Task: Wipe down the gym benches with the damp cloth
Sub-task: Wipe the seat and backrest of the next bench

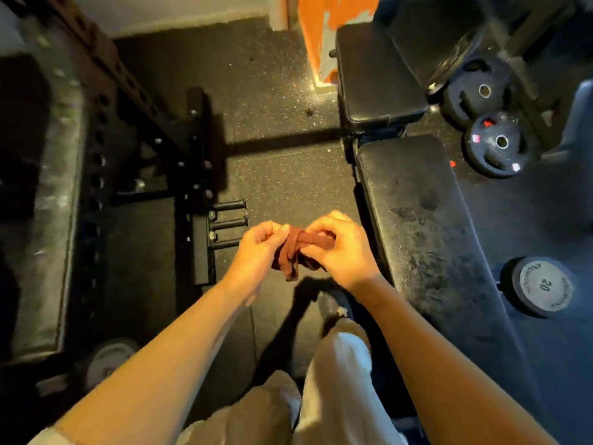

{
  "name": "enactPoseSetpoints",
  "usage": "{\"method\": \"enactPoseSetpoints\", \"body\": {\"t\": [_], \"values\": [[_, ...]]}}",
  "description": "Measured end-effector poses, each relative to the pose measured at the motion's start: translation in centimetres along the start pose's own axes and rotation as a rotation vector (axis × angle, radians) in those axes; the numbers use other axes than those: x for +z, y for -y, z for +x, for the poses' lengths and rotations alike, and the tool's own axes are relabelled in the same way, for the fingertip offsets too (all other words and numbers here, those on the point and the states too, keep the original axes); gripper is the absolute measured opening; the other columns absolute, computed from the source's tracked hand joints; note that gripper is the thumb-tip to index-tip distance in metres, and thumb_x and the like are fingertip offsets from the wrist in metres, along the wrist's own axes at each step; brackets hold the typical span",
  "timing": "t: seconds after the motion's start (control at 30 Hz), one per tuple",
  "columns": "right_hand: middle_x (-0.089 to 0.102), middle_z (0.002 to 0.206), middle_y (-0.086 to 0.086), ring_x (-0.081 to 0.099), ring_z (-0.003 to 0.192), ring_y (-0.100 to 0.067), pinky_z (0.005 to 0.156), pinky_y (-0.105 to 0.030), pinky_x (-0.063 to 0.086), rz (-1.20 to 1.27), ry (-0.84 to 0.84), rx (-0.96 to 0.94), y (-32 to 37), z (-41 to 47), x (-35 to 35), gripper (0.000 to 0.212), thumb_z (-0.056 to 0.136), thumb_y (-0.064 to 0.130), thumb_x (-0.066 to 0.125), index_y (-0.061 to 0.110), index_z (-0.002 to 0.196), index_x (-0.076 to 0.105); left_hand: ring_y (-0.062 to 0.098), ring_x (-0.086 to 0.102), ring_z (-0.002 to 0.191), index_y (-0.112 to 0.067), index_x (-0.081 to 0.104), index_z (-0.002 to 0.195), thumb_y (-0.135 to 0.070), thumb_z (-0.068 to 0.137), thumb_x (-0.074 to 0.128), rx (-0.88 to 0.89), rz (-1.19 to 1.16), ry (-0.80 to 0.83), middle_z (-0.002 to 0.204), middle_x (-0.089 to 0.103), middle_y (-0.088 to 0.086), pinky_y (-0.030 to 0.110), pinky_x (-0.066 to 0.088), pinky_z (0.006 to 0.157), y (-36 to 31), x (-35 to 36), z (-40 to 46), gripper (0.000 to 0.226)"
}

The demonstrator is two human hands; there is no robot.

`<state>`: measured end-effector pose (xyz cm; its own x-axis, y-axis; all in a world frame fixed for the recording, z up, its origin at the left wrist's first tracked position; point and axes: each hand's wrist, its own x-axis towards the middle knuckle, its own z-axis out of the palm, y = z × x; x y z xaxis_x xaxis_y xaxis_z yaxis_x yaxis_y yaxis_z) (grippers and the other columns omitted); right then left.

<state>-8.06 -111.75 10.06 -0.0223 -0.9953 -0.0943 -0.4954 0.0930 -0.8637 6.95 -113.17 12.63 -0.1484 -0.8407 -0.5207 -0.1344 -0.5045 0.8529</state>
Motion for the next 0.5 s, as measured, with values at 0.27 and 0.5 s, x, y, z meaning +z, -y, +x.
{"method": "enactPoseSetpoints", "body": {"t": [0.27,0.5], "values": [[0.055,0.075,0.014,0.050,0.070,0.006,0.062,-0.009,0.033,-0.027,0.502,-0.183,10.8,-2.1,3.4,0.025,0.074,0.006,0.076,0.025,0.077,0.060,0.018,0.063,0.086,-0.007,0.069,0.092,-0.006,0.067,0.074,0.036,0.271,-0.316,0.092,0.068,0.015,0.025,0.047,0.079,-0.7,-8.9,-11.5,0.025],[0.069,0.094,-0.001,0.057,0.079,-0.009,0.069,-0.013,0.040,-0.264,0.857,-0.531,17.3,-3.7,7.4,0.033,0.075,0.007,0.074,0.014,0.107,0.068,0.020,0.062,0.083,-0.006,0.069,0.090,-0.011,0.072,0.081,0.031,0.172,-0.757,0.088,0.070,0.010,0.030,0.048,0.078,1.4,-11.9,-21.2,0.022]]}}
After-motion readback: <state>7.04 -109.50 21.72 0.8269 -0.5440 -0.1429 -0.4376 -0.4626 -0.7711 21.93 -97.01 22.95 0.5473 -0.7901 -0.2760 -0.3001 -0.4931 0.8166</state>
